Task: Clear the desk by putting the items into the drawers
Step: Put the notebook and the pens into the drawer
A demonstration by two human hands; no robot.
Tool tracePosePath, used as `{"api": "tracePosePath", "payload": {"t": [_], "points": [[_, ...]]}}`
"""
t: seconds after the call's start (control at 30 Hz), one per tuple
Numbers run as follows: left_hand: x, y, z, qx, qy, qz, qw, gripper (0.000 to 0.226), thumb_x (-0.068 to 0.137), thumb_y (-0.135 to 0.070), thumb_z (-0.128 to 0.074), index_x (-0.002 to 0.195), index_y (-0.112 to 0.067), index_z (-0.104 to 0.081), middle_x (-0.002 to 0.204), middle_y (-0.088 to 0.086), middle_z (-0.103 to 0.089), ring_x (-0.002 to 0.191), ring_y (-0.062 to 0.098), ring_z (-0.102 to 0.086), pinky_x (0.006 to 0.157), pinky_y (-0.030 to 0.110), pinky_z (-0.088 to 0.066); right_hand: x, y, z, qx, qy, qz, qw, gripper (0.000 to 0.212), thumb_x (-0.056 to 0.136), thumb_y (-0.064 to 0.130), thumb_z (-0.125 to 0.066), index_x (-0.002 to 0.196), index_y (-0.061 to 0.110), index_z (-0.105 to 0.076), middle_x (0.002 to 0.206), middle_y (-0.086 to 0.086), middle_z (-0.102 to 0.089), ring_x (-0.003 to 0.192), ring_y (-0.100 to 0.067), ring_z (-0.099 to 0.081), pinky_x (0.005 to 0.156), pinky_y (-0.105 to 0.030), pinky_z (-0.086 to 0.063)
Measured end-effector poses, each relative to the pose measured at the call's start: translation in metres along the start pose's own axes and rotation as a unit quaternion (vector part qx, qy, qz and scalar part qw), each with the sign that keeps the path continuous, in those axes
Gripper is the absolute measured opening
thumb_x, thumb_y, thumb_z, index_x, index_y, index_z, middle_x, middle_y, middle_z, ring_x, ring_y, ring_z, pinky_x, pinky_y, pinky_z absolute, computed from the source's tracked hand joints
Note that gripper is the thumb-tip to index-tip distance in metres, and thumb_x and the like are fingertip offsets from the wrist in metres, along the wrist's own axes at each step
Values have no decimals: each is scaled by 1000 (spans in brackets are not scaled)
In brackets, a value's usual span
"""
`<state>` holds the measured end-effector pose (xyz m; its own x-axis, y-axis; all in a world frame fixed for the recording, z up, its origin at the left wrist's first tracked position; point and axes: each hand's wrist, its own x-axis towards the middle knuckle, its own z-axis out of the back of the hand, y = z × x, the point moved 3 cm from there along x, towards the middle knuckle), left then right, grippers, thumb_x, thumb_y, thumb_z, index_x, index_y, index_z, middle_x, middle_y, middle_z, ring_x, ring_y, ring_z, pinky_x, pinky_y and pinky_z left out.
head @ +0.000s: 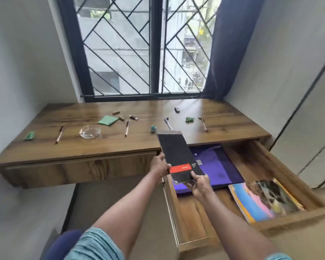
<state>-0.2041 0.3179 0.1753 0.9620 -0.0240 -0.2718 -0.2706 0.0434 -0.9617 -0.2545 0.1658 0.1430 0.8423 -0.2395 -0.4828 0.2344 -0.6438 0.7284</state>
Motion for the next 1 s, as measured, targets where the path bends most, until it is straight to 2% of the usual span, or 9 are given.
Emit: {"api": "tracePosePath", "payload": {"t": [0.13,0.23,0.37,0.43,0.5,0.6,0.73,0.87,1.0], "points": [[7,10,-72,20,34,20,999,34,79,19,-47,90,-12,-59,77,7,-53,63,15,-51,54,23,-52,9,37,62,-25,-51,-13,998,23,89,-10,-47,107,1,-54,50,-5,-67,42,-20,-65,36,-33,-51],[15,22,-123,43,66,38,996,43,79,16,-54,100,-20,-65,93,8,-65,78,20,-59,79,42,-59,22,59,111,-46,-89,-32,994,18,89,-9,-47,88,7,-55,44,-2,-64,36,-15,-62,31,-30,-49],[35,45,-190,62,93,70,991,43,79,17,-52,81,-25,-59,93,15,-64,82,23,-59,86,48,-55,44,89,164,-75,-121,-53,988,21,92,-9,-45,88,11,-53,44,-3,-63,36,-17,-61,27,-29,-46],[46,53,-226,71,94,84,989,40,80,15,-50,78,-24,-54,87,12,-59,79,22,-57,84,47,-54,60,108,188,-84,-131,-66,986,21,94,-9,-42,98,9,-51,62,-10,-62,50,-26,-60,26,-29,-45],[56,57,-257,76,94,94,988,38,81,14,-43,83,-22,-54,80,11,-52,69,21,-53,73,42,-55,76,127,205,-103,-132,-82,982,22,96,-8,-38,105,10,-47,72,-12,-55,49,-29,-59,33,-31,-51],[81,66,-301,90,65,111,988,36,79,12,-32,86,-16,-53,66,7,-44,57,20,-44,62,33,-44,105,156,231,-153,-134,-114,972,26,99,-6,-28,110,11,-45,63,-12,-61,31,-20,-60,61,-40,-56],[117,90,-347,136,45,118,983,18,82,6,-47,87,-8,-57,79,11,-56,72,22,-51,66,34,-43,140,192,249,-136,-131,-75,979,39,96,-12,-30,124,7,-49,91,-17,-60,79,-31,-63,80,-56,-48],[132,100,-383,167,40,134,976,14,75,-9,-58,86,-6,-64,85,14,-69,68,21,-55,66,38,-50,190,203,274,-126,-200,-38,971,43,87,-12,-38,123,7,-50,109,-16,-59,79,-29,-61,50,-44,-53],[124,87,-403,190,78,158,966,12,77,-8,-62,85,-12,-70,89,13,-70,74,21,-59,75,37,-54,229,202,288,-111,-229,-41,966,50,89,-10,-31,131,16,-37,125,-18,-53,103,-36,-60,56,-56,-55]]}}
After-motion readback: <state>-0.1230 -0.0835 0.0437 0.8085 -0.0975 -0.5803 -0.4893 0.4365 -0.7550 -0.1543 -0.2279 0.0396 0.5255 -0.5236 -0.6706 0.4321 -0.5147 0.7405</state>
